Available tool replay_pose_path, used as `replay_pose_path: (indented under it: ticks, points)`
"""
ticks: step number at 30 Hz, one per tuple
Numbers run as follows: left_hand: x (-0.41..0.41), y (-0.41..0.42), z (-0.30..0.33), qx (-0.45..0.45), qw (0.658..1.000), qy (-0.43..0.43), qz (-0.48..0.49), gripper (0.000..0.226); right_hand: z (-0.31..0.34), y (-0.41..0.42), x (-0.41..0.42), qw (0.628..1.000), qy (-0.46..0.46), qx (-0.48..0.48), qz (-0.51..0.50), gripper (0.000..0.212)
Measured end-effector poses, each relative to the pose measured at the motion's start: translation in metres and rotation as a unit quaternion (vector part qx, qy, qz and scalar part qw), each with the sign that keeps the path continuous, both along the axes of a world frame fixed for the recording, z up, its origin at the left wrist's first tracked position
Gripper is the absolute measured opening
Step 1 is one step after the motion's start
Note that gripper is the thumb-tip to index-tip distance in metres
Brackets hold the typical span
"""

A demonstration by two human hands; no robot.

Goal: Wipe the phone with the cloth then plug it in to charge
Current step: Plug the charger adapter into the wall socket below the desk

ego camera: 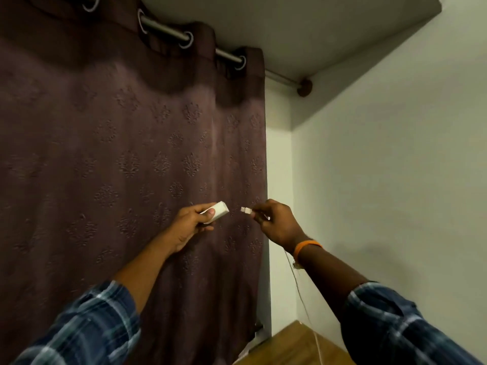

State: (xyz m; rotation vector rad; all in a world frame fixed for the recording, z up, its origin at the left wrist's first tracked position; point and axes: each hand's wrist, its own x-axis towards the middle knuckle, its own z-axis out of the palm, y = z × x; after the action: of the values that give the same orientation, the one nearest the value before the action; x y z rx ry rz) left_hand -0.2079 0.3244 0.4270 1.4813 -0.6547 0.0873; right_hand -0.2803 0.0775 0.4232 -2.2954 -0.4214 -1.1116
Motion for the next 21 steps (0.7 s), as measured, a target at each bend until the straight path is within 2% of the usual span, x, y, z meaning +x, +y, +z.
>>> replay_pose_path:
  ticks: [12,21]
  points:
    - [-0.009,0.002,-0.005,0.014,0.998,0.016,-0.054,0.037,0.018,0.017,-0.009,0.997,0.021,-0.073,0.009,0.023]
    - [-0.006,0.002,-0.003,-0.005,0.997,0.012,-0.078,0.037,0.021,0.015,-0.004,0.998,0.062,-0.01,0.011,0.019]
